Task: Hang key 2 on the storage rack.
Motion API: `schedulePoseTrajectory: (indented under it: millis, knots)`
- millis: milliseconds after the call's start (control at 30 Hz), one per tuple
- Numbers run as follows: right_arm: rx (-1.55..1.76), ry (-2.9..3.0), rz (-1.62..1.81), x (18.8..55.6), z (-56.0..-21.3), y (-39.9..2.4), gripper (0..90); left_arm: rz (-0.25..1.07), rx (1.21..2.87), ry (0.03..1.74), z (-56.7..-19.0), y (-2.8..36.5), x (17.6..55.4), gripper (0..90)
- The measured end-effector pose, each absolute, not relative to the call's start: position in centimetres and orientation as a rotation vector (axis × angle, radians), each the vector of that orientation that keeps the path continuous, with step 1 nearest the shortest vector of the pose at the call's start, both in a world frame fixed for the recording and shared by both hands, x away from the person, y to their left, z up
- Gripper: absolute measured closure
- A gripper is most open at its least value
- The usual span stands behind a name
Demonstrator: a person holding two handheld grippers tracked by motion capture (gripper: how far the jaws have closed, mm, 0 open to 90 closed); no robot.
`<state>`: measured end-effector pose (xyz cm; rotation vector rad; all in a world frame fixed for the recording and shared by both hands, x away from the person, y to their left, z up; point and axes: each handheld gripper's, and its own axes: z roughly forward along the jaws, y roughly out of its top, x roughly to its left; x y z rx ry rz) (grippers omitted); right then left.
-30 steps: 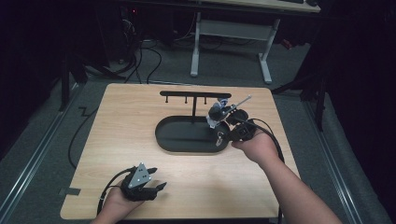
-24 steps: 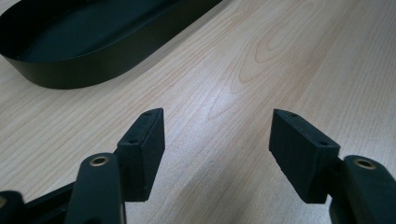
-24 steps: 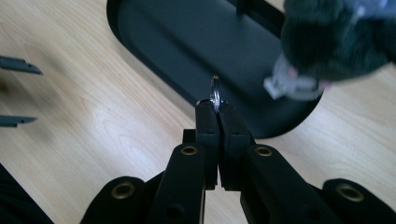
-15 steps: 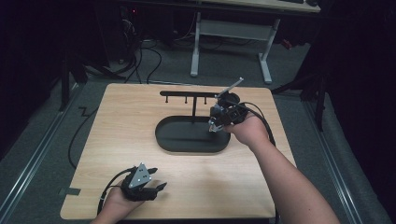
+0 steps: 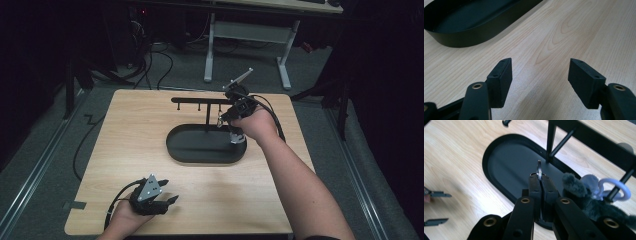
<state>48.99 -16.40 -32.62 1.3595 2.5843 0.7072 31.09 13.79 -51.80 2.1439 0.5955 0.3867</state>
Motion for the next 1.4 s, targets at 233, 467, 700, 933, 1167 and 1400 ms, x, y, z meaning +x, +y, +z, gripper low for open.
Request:
schedulePoseTrajectory:
  millis: [233,467,700,933,1167,1400]
  knots:
    - [1.382,2.576,0.720,50.0,-32.8,-16.3,89.2,0.380,2.147,0.590,-51.8,13.8,31.1,36.7]
    - [1.411,2.571,0.737,50.7,-33.1,-16.7,89.1,0.377,2.150,0.590,-51.8,13.8,31.1,36.8]
    - [1.399,2.611,0.735,51.6,-33.6,-17.0,88.3,0.373,2.156,0.587,-52.0,13.7,31.1,36.7]
    - [1.394,2.602,0.723,51.7,-33.9,-17.0,87.8,0.371,2.164,0.578,-52.0,13.6,31.0,36.8]
    - [1.387,2.582,0.702,51.9,-34.2,-17.0,86.3,0.368,2.173,0.574,-52.0,13.5,31.0,36.8]
    - [1.391,2.534,0.691,52.5,-34.6,-16.9,86.3,0.366,2.178,0.573,-52.1,13.5,31.0,36.7]
